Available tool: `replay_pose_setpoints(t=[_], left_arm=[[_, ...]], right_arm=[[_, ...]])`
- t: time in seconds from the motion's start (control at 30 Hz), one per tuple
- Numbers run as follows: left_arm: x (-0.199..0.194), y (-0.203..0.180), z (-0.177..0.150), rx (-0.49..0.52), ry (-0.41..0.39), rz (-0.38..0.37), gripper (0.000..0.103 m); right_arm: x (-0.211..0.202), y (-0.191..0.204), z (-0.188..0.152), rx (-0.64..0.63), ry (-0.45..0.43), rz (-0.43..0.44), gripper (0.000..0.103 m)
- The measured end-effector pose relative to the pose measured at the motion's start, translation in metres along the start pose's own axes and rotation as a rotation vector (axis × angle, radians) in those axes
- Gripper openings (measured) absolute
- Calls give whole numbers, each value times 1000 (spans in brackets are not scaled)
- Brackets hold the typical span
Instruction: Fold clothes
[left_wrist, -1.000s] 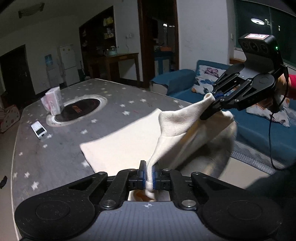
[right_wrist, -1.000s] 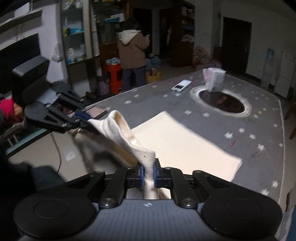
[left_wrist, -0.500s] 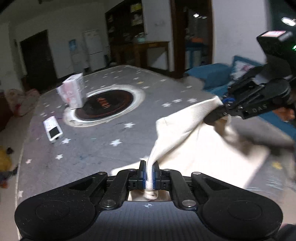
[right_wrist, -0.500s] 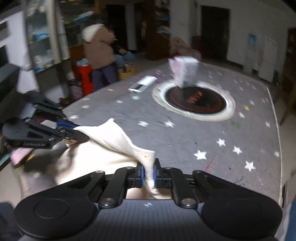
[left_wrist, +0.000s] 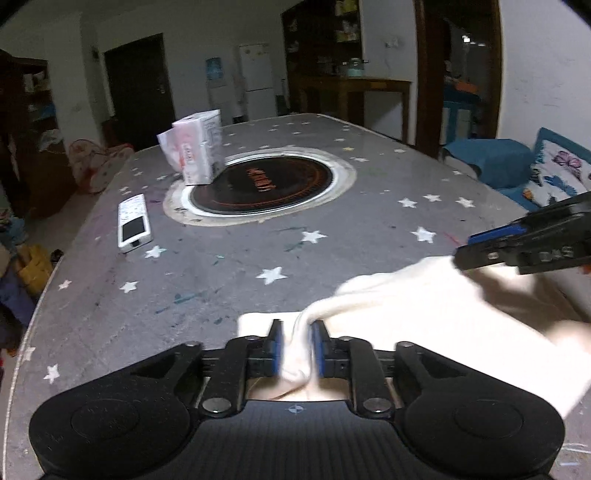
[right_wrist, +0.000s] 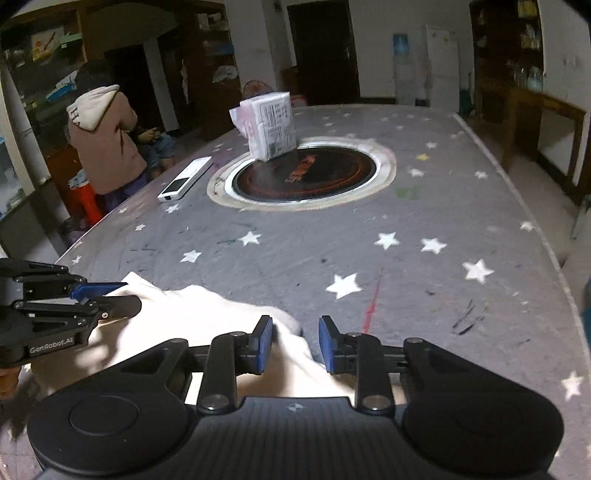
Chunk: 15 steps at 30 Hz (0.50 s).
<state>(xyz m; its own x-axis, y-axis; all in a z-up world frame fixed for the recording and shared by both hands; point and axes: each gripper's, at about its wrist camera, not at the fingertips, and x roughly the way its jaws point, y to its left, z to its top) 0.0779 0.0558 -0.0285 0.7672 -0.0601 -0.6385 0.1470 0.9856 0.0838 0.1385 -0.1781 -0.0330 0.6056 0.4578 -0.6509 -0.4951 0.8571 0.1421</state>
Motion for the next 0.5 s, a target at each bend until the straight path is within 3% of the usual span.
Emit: replay_pose_setpoints(t=[0.27,0.5], left_arm=[[-11,18,7,-80,-31,25,30],[-23,-2,11,-43,-39,-115,24]], right_arm=[[0,39,3,-111,10,54,22],[26,44,4,-104,42,44,20]])
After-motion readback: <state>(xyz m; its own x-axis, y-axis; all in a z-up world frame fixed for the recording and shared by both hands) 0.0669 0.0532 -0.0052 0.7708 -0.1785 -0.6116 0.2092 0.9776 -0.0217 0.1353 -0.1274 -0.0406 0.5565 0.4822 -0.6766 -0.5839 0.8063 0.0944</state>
